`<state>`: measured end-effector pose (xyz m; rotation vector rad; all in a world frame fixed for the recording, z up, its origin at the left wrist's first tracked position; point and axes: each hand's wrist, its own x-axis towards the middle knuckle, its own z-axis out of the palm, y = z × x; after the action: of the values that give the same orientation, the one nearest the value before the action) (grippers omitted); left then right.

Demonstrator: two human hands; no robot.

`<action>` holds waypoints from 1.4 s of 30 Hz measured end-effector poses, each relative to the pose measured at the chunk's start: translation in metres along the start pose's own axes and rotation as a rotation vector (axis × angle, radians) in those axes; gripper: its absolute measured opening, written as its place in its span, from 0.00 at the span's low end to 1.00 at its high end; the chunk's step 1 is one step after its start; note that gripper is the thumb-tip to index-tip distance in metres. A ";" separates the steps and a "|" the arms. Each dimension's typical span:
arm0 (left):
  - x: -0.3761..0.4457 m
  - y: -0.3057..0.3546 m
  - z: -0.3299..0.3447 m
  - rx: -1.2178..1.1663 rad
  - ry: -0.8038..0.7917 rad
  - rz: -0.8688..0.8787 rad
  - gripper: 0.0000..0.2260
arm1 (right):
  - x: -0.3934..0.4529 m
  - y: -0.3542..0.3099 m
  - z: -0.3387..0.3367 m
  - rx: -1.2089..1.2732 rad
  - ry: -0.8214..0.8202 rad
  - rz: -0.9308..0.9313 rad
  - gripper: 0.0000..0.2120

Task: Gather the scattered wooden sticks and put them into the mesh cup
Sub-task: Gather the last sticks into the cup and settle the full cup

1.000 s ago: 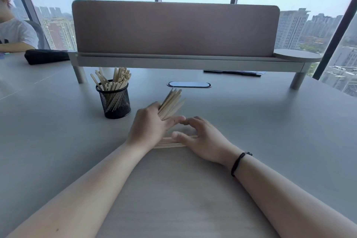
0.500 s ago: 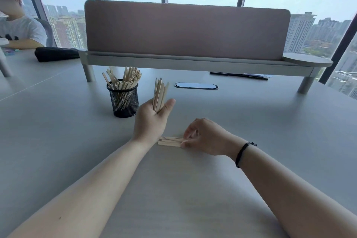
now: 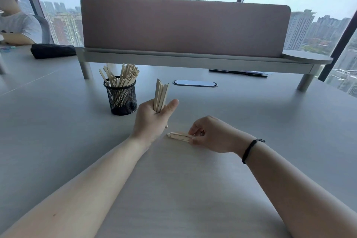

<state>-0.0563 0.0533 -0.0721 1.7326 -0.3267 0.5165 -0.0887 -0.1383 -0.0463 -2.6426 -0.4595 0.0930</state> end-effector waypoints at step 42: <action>0.000 0.003 0.000 -0.020 0.081 -0.084 0.26 | -0.022 -0.014 0.005 -0.313 -0.034 -0.148 0.06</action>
<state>-0.0581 0.0527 -0.0699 1.6933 -0.2003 0.5187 -0.1141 -0.1321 -0.0446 -2.9030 -0.7320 0.0205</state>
